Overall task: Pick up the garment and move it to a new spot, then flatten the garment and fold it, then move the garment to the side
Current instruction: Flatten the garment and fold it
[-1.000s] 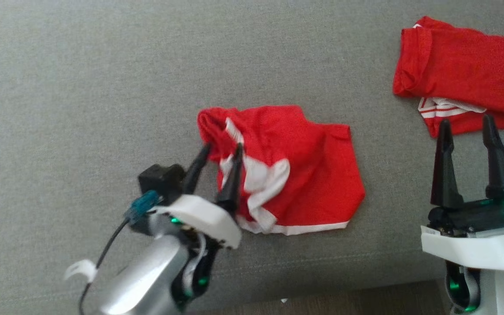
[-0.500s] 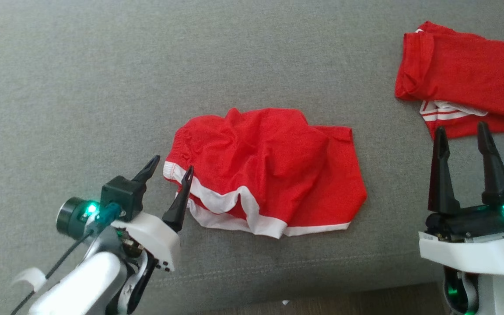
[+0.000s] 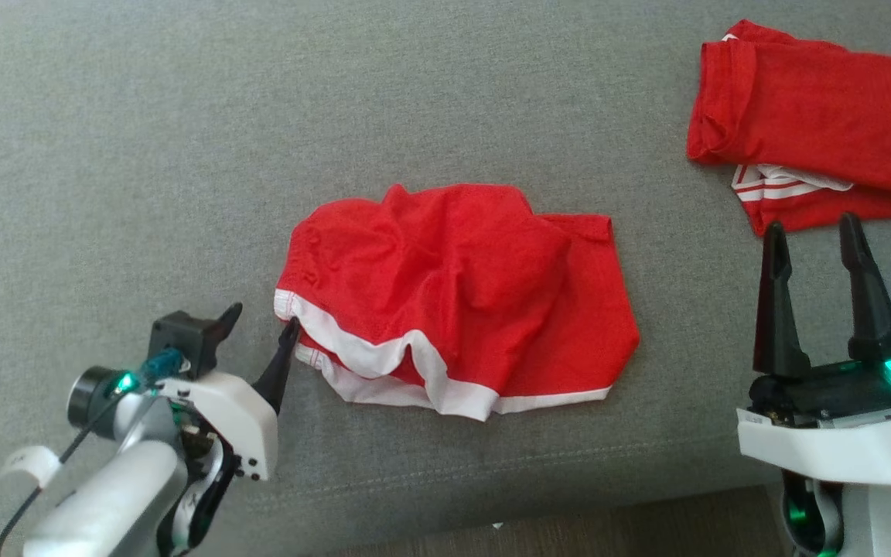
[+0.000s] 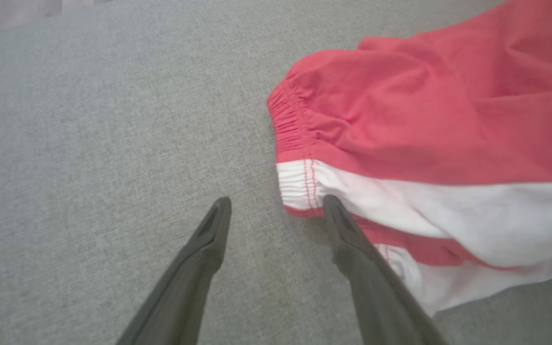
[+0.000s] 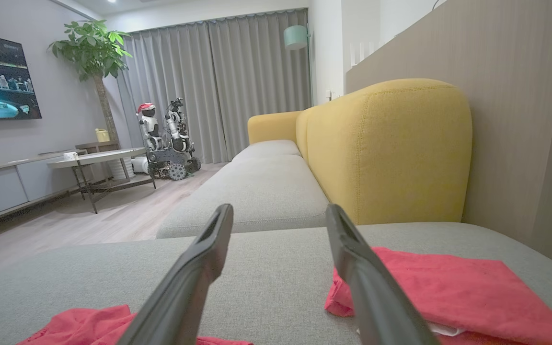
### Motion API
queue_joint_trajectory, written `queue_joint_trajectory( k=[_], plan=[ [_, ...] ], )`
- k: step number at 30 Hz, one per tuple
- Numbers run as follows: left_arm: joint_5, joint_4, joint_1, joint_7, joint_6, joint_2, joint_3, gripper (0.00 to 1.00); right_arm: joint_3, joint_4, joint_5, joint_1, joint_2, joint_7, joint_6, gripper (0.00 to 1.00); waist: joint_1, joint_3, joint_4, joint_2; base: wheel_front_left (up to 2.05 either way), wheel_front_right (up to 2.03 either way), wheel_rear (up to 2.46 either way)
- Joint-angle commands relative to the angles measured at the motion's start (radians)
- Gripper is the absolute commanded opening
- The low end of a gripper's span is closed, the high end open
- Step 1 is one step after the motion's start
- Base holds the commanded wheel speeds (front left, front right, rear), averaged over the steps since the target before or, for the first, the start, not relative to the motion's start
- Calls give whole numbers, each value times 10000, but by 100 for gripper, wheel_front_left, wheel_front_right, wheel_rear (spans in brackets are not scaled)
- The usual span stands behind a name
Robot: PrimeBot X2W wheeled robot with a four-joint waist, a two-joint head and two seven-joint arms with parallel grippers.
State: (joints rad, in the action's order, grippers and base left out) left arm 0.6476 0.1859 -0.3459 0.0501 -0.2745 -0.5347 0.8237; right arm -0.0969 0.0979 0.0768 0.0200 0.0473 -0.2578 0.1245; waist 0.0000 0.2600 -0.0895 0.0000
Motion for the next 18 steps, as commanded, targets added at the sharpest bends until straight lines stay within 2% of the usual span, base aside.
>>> queue_joint_trajectory(
  k=[1,15,17,18],
  plan=[
    [70,105,-667,187,267,-237,-403,100,-232,334,45,164,29,-40,62,100,0,40,-12,0,0,0,0],
    [-106,1048,-1482,269,1410,170,199,100,-326,347,-103,268,29,-40,62,100,0,278,48,0,0,0,0],
    [-129,1148,-1575,292,1488,208,240,92,-342,350,-113,290,29,-40,62,100,0,327,42,0,0,0,0],
    [-165,1189,-1621,315,1510,217,265,81,-355,348,-120,300,29,-40,62,100,0,342,36,0,0,0,0]
  ],
)
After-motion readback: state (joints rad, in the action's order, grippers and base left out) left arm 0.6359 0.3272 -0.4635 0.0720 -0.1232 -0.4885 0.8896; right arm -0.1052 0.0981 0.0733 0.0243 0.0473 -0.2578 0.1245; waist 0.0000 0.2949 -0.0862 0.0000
